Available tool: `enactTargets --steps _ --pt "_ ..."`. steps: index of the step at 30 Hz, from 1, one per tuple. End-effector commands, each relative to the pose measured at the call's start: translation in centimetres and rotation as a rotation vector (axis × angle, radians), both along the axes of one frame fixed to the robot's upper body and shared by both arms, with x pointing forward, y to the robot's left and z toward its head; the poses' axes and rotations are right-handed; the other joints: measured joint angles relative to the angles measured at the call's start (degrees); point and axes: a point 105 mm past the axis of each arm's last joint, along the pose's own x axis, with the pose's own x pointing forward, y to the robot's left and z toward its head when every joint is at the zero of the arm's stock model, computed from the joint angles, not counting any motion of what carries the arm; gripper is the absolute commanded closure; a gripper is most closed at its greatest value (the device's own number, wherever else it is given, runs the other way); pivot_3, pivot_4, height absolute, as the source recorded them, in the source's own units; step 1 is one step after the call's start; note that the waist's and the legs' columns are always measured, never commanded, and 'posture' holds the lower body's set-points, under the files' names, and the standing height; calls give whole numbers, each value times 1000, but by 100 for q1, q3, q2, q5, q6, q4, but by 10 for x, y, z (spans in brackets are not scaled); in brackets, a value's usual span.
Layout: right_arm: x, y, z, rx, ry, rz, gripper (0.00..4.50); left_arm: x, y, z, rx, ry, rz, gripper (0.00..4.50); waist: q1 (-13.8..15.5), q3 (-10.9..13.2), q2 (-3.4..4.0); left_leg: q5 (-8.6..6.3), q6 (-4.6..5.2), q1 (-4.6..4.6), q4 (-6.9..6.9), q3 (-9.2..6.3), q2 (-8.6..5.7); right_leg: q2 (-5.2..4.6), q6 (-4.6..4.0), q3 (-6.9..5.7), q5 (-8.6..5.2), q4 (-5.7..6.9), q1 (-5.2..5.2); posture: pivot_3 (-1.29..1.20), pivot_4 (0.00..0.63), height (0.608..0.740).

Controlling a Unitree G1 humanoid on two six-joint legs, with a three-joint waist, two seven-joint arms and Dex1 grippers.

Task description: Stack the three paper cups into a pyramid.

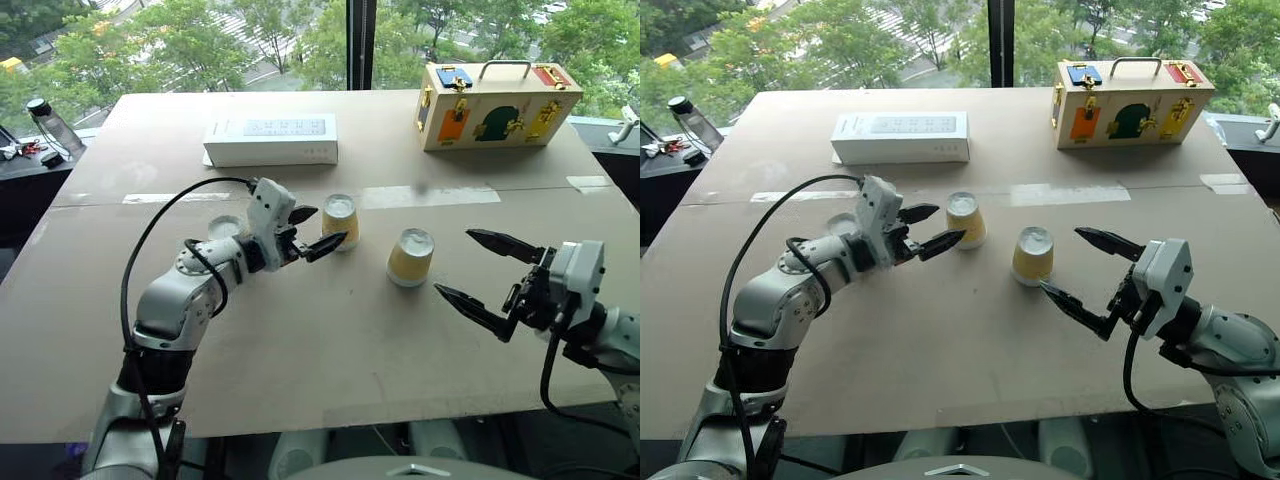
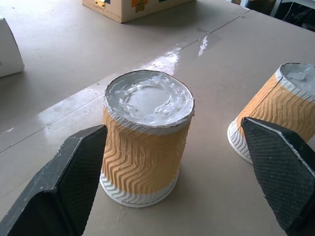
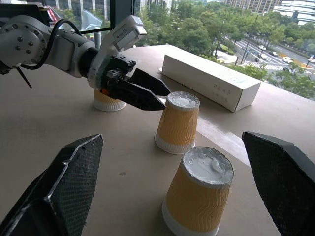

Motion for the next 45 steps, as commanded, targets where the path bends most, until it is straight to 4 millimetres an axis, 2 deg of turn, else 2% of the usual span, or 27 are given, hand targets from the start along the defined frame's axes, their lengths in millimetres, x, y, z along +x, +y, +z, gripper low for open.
enactTargets --steps 1,4,7,8,9,12,17,22,32,43,45 --pt "-14 0 9 -5 -45 -10 34 18 -8 5 26 -62 -19 0 9 0 -1 0 0 -3 2 1 -1 -2 0 1 0 -1 0 0 150 740" --pt "-16 -4 7 -2 -39 -45 34 25 -13 0 45 -74 -56 0 -2 1 -4 0 0 -5 4 1 -4 -4 1 1 0 -4 0 0 150 740" --pt "-17 -6 5 2 -33 -73 0 29 -16 -5 47 -78 -80 811 1 1 -4 0 0 -5 4 1 -3 -4 1 1 0 -3 0 0 150 740" --pt "-18 -7 4 2 -31 -78 0 29 -16 -5 44 -80 -86 911 2 1 -4 0 0 -5 4 1 -3 -4 1 1 0 -3 0 0 150 740" --pt "-18 -8 3 2 -30 -84 0 28 -17 -3 31 -89 -98 1597 6 1 -4 0 0 -5 4 0 -3 -4 1 0 0 -3 0 0 150 740" --pt "-18 -8 2 5 -30 -97 0 19 -19 5 -16 -103 -156 2384 8 1 -4 0 0 -6 4 0 -3 -5 1 1 0 -3 0 0 150 740" --pt "-17 -8 -1 6 -21 -99 0 -17 -23 10 -54 -85 -315 2384 -16 2 -3 0 0 -6 2 1 0 -4 1 1 0 -3 -2 0 150 740" --pt "-19 -7 -2 13 -8 -88 0 -35 -28 -2 0 -92 -365 2384 29 2 -3 0 0 -6 3 0 0 -6 1 -1 0 -3 -1 0 150 740" --pt "-35 -14 -17 -23 61 -97 0 -34 -45 -23 77 -132 -392 2384 30 1 -3 0 0 -6 5 0 -1 -5 1 0 0 -3 0 0 150 740" --pt "-40 -20 -22 -46 72 -111 0 -30 -48 -30 67 -134 -404 2384 37 -1 -2 0 0 3 8 0 -1 -5 2 -1 -1 -2 10 0 150 740" --pt "-40 -19 -22 -49 72 -105 0 -30 -48 -27 46 -133 -402 1394 38 -1 -2 0 0 3 9 0 -1 -5 2 -1 -1 -2 11 0 150 740"
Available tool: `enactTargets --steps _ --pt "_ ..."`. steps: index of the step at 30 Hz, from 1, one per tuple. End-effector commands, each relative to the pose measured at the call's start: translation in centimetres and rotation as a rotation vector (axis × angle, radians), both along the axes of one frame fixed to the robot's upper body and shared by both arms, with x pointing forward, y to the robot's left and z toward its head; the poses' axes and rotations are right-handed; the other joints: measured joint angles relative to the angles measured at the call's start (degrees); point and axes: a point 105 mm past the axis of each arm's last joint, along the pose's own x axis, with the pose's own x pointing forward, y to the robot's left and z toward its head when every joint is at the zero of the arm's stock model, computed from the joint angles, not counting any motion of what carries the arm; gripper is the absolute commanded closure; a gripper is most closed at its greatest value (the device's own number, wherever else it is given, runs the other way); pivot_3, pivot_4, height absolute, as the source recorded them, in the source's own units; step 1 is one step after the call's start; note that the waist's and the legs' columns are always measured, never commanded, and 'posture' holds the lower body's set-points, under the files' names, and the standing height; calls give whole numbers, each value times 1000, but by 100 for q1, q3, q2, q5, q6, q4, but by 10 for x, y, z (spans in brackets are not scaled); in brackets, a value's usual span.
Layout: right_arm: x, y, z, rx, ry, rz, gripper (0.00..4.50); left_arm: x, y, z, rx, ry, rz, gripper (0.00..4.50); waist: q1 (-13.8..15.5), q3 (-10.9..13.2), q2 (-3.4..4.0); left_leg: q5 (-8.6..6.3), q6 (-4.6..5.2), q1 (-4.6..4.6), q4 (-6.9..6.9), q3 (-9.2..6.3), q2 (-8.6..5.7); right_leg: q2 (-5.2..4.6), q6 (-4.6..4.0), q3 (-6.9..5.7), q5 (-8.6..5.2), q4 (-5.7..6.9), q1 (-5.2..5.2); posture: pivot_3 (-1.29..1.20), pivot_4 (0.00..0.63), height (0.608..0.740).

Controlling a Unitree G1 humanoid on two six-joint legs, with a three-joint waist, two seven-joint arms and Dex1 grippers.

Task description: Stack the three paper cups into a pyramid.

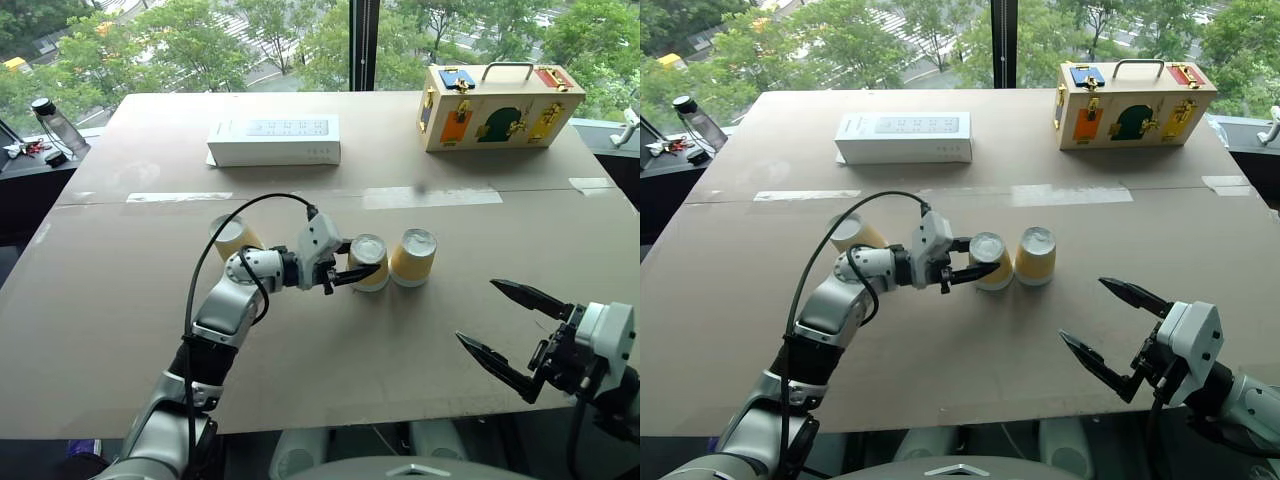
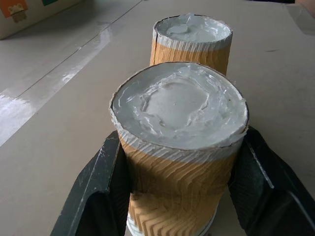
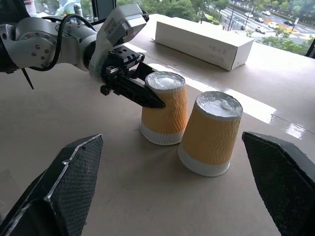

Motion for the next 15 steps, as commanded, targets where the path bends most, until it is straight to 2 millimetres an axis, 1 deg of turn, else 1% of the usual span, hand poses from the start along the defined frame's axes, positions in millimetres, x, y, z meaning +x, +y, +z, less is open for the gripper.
enactTargets --steps 1,2,3,4,6,8,10,12,15 --pt "-2 1 8 -16 -43 19 0 3 -1 12 -43 -25 7 879 -4 0 0 0 0 0 0 0 0 0 0 0 0 0 0 0 150 740" --pt "-2 2 8 -16 -44 25 0 4 1 16 -58 -35 21 633 -8 1 0 0 0 0 0 0 0 0 0 0 0 0 0 0 150 740" --pt "-1 3 9 -14 -46 33 0 4 4 20 -70 -48 33 249 -8 1 0 0 0 -1 0 0 0 0 0 0 0 0 0 0 150 740" --pt "-1 4 10 -11 -48 42 0 3 7 25 -94 -53 43 112 -10 1 0 0 0 -1 0 0 0 0 0 0 0 0 0 0 150 740" --pt "0 7 12 -4 -54 64 0 -1 16 34 -132 -48 58 112 -46 1 1 0 0 0 0 0 1 0 0 0 0 0 0 0 150 740" --pt "2 11 14 8 -63 92 0 -6 30 41 -173 -35 90 112 -52 0 2 0 0 0 -1 -1 4 1 -1 0 0 0 -1 0 150 740" --pt "3 16 17 26 -69 127 0 -16 47 46 -200 -31 120 112 -67 0 2 0 0 4 -3 2 7 2 -2 2 0 0 -1 0 150 740" --pt "4 22 19 33 -75 168 0 -29 64 50 -243 -38 149 112 -81 0 3 0 0 7 -7 5 10 2 -2 5 -1 0 -1 0 150 740" --pt "9 28 22 46 -85 218 0 -50 88 43 -261 19 240 112 -26 1 0 0 0 8 -7 6 11 0 -7 5 -4 -1 -1 0 150 740"
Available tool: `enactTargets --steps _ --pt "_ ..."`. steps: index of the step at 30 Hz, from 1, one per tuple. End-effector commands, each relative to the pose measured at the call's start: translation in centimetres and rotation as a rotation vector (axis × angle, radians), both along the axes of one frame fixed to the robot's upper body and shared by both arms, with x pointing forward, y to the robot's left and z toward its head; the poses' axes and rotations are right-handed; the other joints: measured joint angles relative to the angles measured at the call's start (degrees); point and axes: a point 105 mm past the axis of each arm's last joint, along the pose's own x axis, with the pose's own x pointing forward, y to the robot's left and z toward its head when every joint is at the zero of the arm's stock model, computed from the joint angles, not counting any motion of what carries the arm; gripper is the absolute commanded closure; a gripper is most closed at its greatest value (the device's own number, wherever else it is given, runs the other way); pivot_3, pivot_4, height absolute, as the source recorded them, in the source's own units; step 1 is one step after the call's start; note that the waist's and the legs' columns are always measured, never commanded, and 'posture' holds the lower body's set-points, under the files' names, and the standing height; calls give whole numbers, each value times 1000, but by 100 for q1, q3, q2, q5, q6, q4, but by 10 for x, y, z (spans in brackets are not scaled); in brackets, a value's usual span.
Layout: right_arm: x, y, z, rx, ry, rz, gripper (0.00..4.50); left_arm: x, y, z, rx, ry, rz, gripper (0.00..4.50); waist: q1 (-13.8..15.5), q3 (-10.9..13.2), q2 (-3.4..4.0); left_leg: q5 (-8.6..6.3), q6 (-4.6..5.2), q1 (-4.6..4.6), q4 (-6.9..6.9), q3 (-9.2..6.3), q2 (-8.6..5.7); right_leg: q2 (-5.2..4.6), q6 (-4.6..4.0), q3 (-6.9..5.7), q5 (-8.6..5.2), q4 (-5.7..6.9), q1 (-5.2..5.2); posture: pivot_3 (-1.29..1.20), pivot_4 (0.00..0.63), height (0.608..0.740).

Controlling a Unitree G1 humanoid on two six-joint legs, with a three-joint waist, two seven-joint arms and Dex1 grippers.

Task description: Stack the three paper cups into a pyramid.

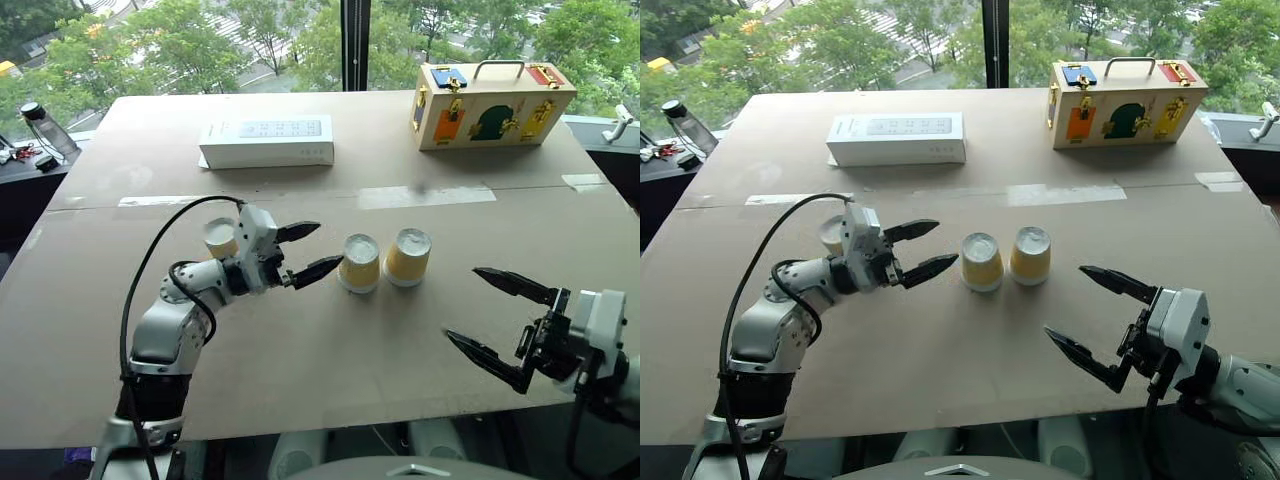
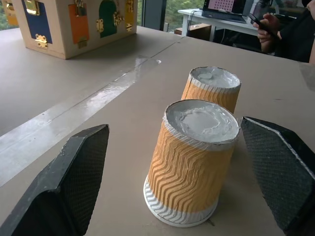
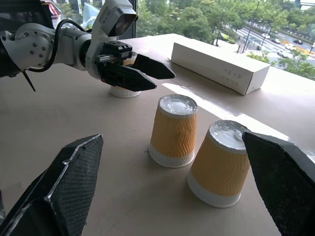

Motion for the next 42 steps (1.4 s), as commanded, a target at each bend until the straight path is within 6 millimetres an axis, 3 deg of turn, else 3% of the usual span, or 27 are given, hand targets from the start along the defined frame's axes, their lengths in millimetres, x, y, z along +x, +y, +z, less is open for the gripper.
enactTargets --steps 1,6,10,12,22,31,34,37,39,42 --pt "1 9 6 16 -22 78 0 -21 23 10 -50 13 95 112 19 0 -3 0 0 -1 2 -2 -1 -1 -14 -3 -8 -1 1 0 150 740" --pt "2 23 10 14 -25 210 0 -23 84 -13 -59 80 497 112 86 0 -4 0 0 6 3 -10 -3 -4 -16 -13 -10 -1 14 0 150 740" --pt "4 29 13 9 -37 270 0 -20 116 -24 -16 75 713 112 88 1 -5 -1 0 26 -1 -5 0 -2 1 -10 -22 -2 28 0 150 740" --pt "5 29 13 7 -38 276 0 -17 121 -26 -5 69 752 112 129 0 -7 -1 0 26 -1 -7 -1 -2 1 -14 -22 -2 31 0 150 740" --pt "3 22 7 -9 -35 259 0 15 107 -19 12 21 674 112 151 -2 -11 -1 0 27 -1 -6 -5 -2 -17 -13 -11 -2 32 0 150 740" --pt "2 22 8 -19 -42 229 0 34 109 -25 11 15 638 112 122 -2 -12 -1 0 29 -4 -3 -4 -2 -17 -9 -11 -2 31 0 150 740" --pt "3 23 8 -18 -45 221 0 35 106 -23 9 -3 597 977 126 -1 -11 -1 0 29 -3 -2 -4 -2 -17 -9 -10 -2 31 0 150 740" --pt "4 22 8 -18 -44 212 0 36 104 -18 2 -26 560 2134 126 -1 -11 -1 -1 28 -4 -3 -4 -2 -17 -9 -10 -2 31 0 150 740" --pt "4 22 7 -18 -41 205 0 35 95 -7 -6 -50 490 2199 126 -1 -11 -1 -1 28 -5 -3 -4 -2 -17 -9 -11 -2 30 0 150 740" --pt "4 21 6 -16 -33 190 0 33 61 18 -38 -60 302 2199 166 3 -18 -1 -1 25 -4 -6 -4 -2 -17 -13 -11 -2 30 0 150 740"
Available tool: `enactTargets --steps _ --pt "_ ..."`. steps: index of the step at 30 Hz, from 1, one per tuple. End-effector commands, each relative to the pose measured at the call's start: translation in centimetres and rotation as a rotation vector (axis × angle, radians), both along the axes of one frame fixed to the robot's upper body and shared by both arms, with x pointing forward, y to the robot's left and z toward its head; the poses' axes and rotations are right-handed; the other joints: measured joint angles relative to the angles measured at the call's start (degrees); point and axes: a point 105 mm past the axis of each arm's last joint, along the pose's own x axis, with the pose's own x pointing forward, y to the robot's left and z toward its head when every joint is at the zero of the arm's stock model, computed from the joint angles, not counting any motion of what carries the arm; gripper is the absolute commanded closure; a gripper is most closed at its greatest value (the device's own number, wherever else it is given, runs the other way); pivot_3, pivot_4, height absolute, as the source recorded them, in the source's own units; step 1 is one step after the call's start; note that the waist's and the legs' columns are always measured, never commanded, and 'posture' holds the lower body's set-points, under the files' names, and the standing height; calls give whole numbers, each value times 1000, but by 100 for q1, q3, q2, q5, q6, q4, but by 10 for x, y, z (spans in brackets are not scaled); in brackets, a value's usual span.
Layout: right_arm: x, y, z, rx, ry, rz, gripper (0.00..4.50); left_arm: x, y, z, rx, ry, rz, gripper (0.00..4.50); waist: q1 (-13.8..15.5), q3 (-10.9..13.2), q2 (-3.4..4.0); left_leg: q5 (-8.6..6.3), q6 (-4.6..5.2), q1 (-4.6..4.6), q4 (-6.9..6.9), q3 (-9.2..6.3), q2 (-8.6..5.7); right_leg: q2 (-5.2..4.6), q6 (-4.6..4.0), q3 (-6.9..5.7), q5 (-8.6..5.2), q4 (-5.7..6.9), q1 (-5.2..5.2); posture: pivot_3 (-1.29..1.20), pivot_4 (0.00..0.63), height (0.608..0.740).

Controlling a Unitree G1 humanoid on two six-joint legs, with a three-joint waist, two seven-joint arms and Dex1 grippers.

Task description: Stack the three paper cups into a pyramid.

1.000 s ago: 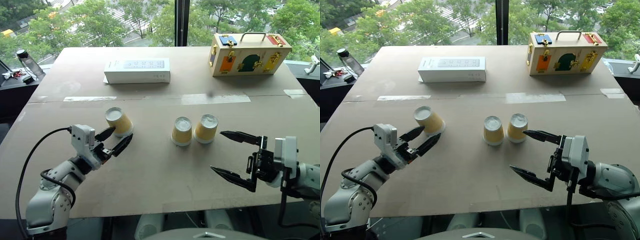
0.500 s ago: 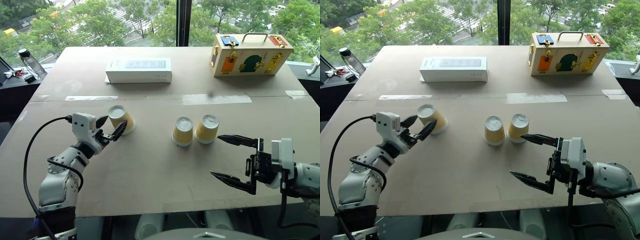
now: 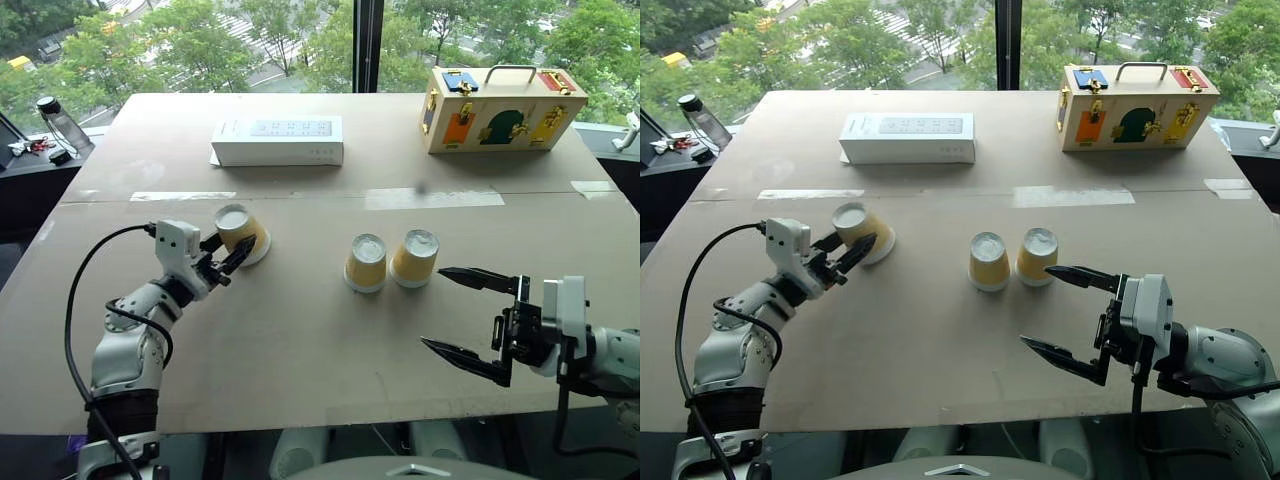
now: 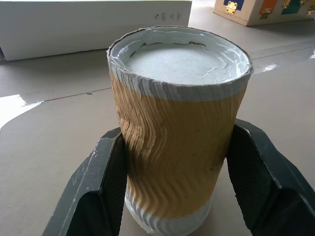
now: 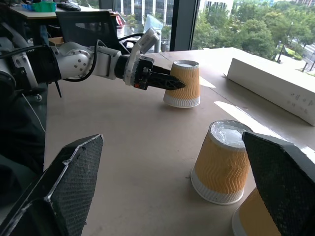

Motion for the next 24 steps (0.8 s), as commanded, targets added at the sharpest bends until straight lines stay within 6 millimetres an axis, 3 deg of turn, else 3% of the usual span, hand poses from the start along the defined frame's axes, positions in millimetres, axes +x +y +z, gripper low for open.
enactTargets --steps 1,7,11,17,24 --pt "-4 0 8 -3 -45 -10 0 -4 -44 48 -27 -95 -238 2199 25 2 -3 0 0 -2 2 -2 0 0 0 -3 0 0 0 0 150 740" --pt "-5 -11 3 -9 -32 -107 0 -15 -118 87 -50 -80 -578 2199 -7 7 0 0 0 -3 3 -1 -3 -1 15 0 8 0 1 0 150 740" --pt "-9 -27 -1 -13 -18 -215 0 -15 -147 95 -7 -46 -711 2199 -30 9 0 0 0 -1 1 3 -3 1 22 6 11 0 1 0 150 740" --pt "-19 -47 -7 -44 -2 -334 0 -9 -174 90 78 -33 -824 2199 -81 10 0 0 0 -1 0 3 -4 2 39 7 0 -1 1 0 150 740" --pt "-26 -47 -8 -35 2 -378 0 -6 -187 76 119 -9 -863 2199 -129 11 1 0 0 -1 0 3 -2 3 22 9 -11 0 0 0 150 740"
